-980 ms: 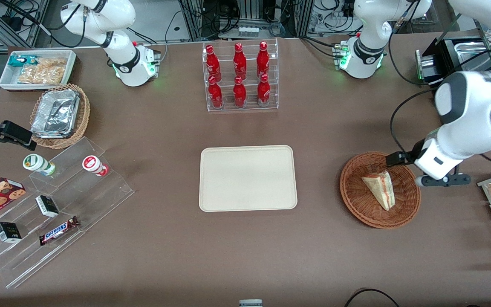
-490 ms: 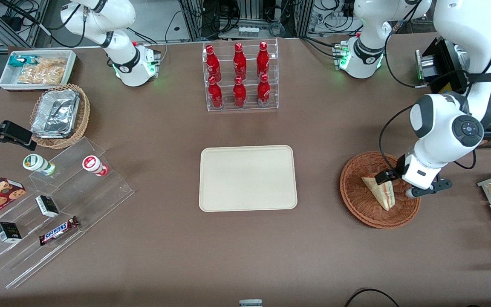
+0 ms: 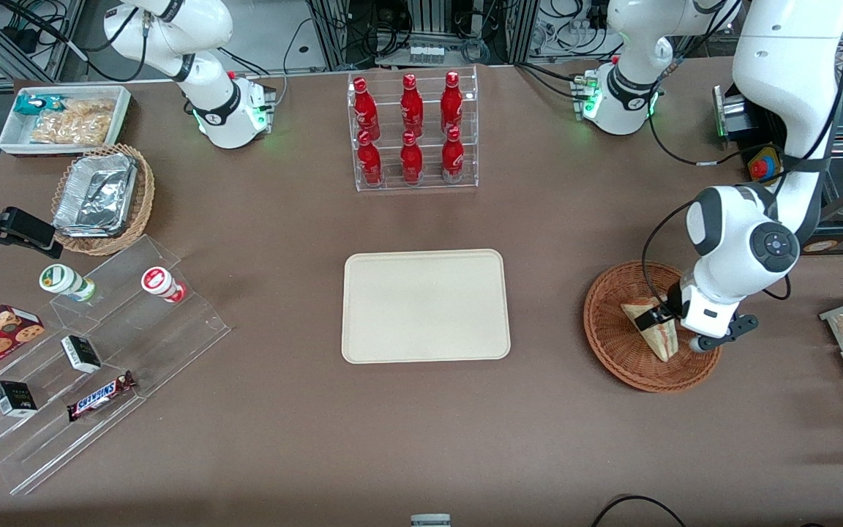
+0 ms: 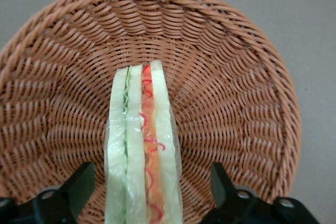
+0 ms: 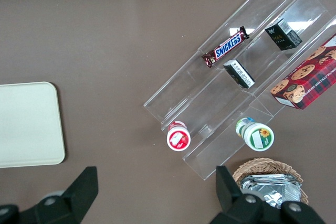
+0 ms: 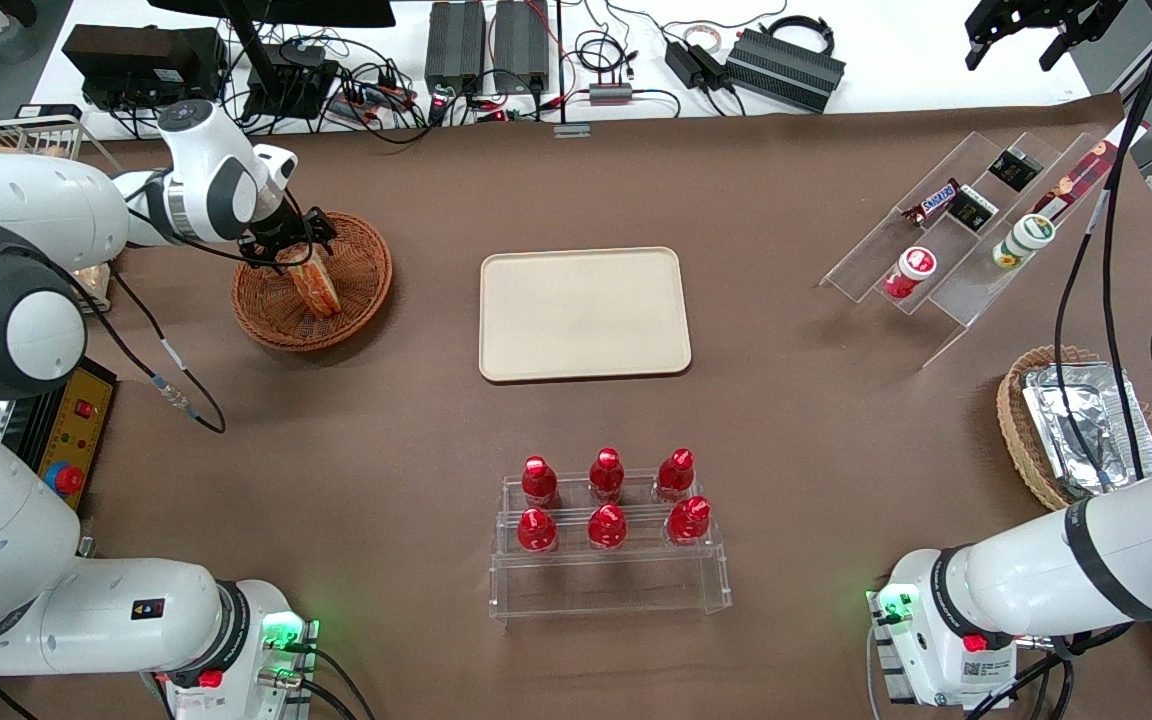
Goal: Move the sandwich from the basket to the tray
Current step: 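Lower the open left gripper around the sandwich and close it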
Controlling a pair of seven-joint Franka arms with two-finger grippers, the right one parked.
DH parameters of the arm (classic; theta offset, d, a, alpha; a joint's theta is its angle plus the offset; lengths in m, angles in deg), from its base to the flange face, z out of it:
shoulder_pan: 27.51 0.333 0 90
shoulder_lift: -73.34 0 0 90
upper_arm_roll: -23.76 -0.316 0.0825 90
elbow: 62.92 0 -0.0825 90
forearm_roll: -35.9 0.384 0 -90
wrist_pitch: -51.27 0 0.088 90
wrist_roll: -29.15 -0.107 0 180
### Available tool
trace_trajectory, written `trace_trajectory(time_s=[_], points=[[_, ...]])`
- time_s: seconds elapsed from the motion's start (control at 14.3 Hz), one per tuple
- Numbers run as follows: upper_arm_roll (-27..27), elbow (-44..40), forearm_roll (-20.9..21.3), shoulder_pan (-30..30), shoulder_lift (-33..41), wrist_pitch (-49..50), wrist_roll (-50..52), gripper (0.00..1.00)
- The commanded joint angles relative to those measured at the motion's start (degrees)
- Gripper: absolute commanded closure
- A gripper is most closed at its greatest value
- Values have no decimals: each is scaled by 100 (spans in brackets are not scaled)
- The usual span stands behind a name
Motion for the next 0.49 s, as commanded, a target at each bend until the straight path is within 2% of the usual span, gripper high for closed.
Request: trace_trajectory(time_s=[0.0,0.07,0.14,0.42], points=[[63,12,63,97,42,-33,132,75],[55,12,80,97,77,80,114,86],[46,-23,89,97,138,360,88,92],[63,-426,98,44,359,1354,-175,96]])
